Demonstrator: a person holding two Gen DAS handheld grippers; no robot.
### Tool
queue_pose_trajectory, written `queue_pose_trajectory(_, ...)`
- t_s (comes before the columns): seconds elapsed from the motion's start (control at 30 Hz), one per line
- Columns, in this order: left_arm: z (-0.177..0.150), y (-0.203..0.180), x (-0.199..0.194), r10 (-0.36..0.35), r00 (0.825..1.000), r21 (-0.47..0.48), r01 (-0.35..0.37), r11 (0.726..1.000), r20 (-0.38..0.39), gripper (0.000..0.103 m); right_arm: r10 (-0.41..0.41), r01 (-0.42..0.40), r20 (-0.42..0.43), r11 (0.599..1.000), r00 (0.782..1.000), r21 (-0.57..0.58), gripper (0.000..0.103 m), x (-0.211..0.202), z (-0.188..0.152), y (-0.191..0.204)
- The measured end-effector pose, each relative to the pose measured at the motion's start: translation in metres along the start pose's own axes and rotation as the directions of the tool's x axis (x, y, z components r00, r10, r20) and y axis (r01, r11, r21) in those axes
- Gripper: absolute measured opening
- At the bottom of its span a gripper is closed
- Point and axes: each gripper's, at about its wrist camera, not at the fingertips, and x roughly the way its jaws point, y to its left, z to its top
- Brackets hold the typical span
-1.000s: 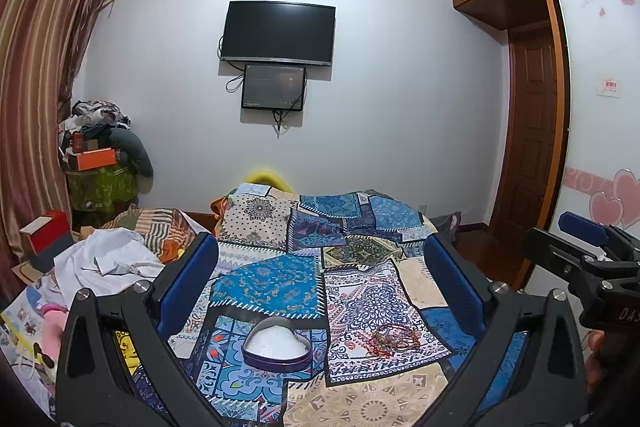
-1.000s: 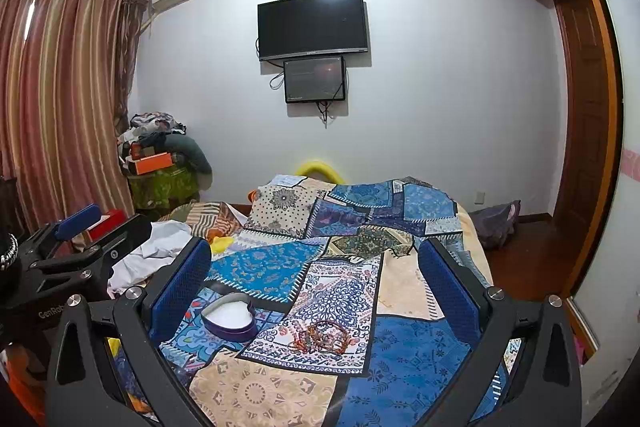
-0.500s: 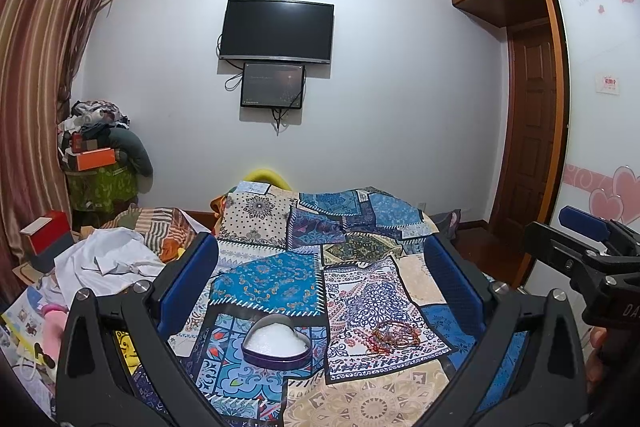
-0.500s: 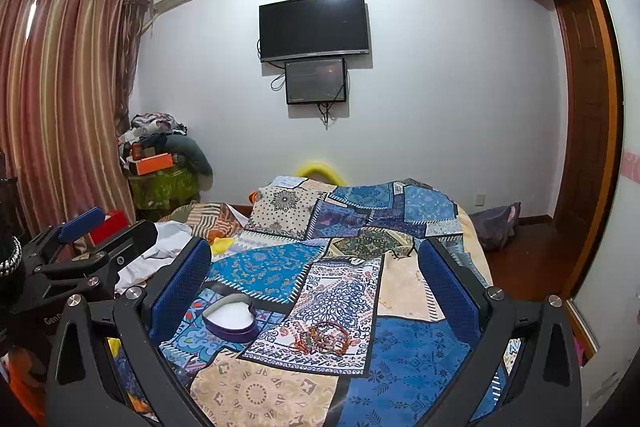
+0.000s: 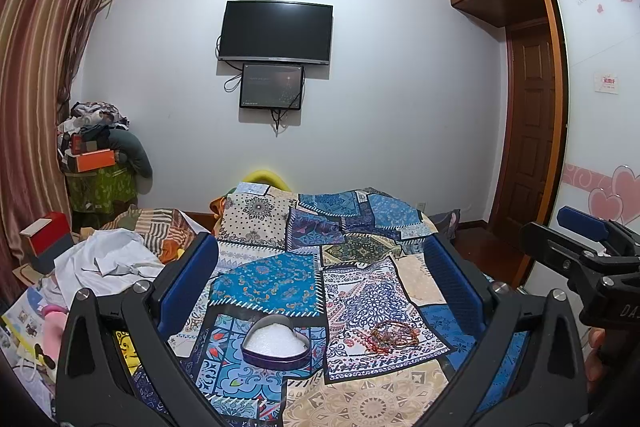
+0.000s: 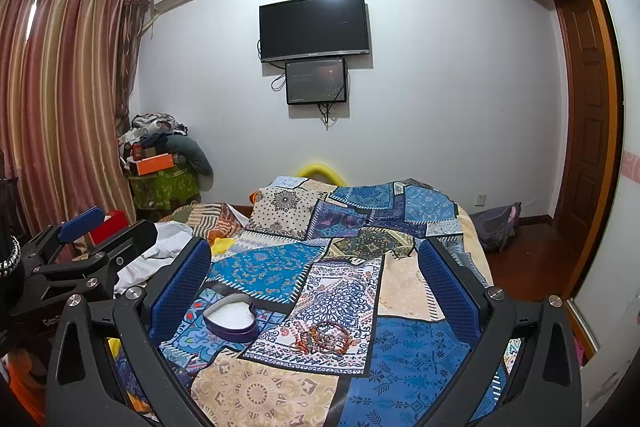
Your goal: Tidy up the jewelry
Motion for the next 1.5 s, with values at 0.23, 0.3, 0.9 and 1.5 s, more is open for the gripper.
queue_pose_trajectory(0.23, 0.000, 0.000, 0.000, -0.001, 1.000, 0.000, 0.001, 1.000, 0.000, 0.103, 0.000, 0.000, 0.000, 1.000, 1.000, -0.001, 0.103, 0.000, 0.000, 0.000)
queue_pose_trajectory(0.3, 0.000, 0.000, 0.000, -0.001, 1.000, 0.001, 0.001, 1.000, 0.000, 0.103, 0.000, 0.000, -0.002, 1.000, 1.000, 0.001, 0.103, 0.000, 0.000, 0.000)
queue_pose_trajectory(0.9, -0.007, 0.002, 0.020, -0.020, 0.999, -0.012, 0.020, 1.000, -0.049, 0.103, -0.014, 0.014, -0.052, 1.000, 0.999, -0.002, 0.103, 0.018, -0.013, -0.010)
queue_pose_trajectory(1.5, -0.082, -0.001, 0.128, -0.056, 0.925, -0.048, 0.041, 0.998, -0.376, 0.103, -0.086, 0.109, -0.368, 0.993, 0.926, 0.042, 0.103, 0.095, -0.089, -0.065)
